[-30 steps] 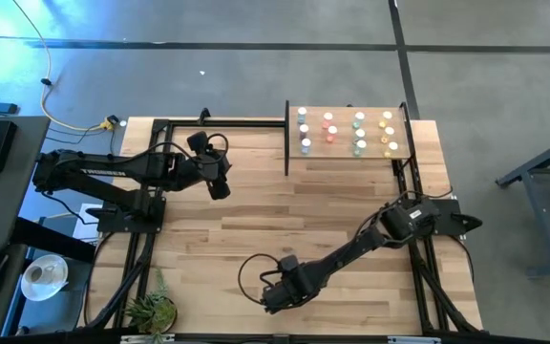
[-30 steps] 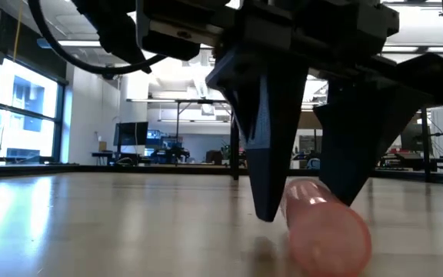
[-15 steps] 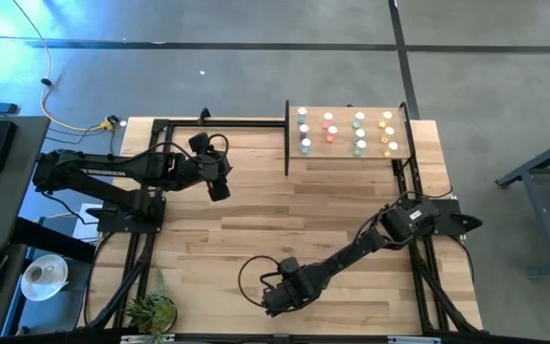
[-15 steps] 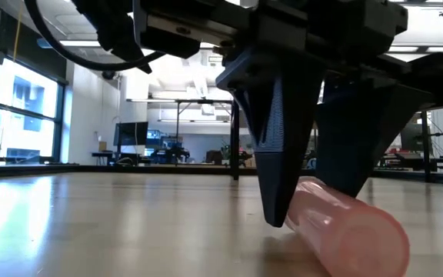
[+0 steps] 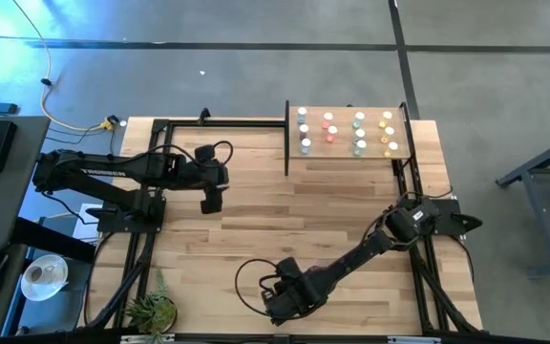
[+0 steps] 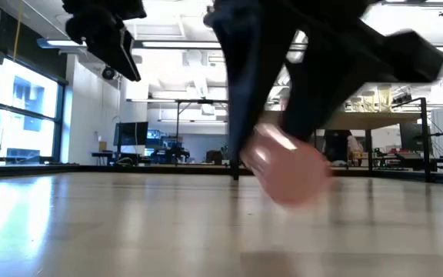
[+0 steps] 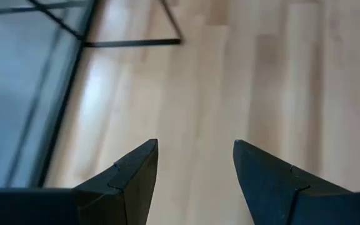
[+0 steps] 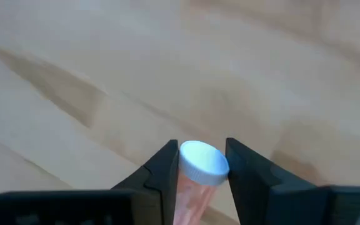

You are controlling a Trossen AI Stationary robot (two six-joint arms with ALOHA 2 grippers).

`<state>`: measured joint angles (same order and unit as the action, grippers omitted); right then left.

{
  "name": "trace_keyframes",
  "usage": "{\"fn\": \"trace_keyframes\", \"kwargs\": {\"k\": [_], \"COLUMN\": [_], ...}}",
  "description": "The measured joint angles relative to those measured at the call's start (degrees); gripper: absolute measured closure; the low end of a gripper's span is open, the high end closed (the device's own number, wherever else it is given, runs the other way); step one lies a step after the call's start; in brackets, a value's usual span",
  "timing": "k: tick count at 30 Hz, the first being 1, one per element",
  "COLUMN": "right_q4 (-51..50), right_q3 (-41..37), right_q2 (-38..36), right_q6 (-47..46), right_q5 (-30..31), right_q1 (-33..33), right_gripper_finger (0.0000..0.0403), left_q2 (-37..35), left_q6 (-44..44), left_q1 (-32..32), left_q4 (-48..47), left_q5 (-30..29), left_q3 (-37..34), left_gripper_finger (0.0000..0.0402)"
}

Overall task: Pick and place medicine bottles onto shelf by color
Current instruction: Put the pink pill bottle on the shelf aligned with the pink bottle

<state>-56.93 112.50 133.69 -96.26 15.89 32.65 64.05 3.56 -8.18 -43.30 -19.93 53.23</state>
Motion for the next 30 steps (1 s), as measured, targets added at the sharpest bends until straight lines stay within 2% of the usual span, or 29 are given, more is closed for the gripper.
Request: {"fn": "trace_keyframes", "kwargs": {"k": [4,13,30], "right_q4": [-4.04,-15.88,-30.36], "right_q3": [3.45,9.34,9.63], "right_q2": [-0.01,-0.07,-0.07], "right_q6": [2.83,6.76,7.70], "right_q5": [7.56,28.31,57.28], "right_q1": [0.42,0.45,0.35], "right_gripper_finger": [0.0301,0.0301,0.0301], "left_q2": [0.00,-1.91,-6.89], "left_q6": [-0.32,-0.35,-1.45], "left_q1": [0.15,0.15,1.94], "left_q4": [-0.23,-0.23,0.04], "left_q5": [4.19,4.49,4.33], "left_q3": [0.00,0.00,0.00], "left_gripper_finger": [0.0202,0.0202,0.0202]}}
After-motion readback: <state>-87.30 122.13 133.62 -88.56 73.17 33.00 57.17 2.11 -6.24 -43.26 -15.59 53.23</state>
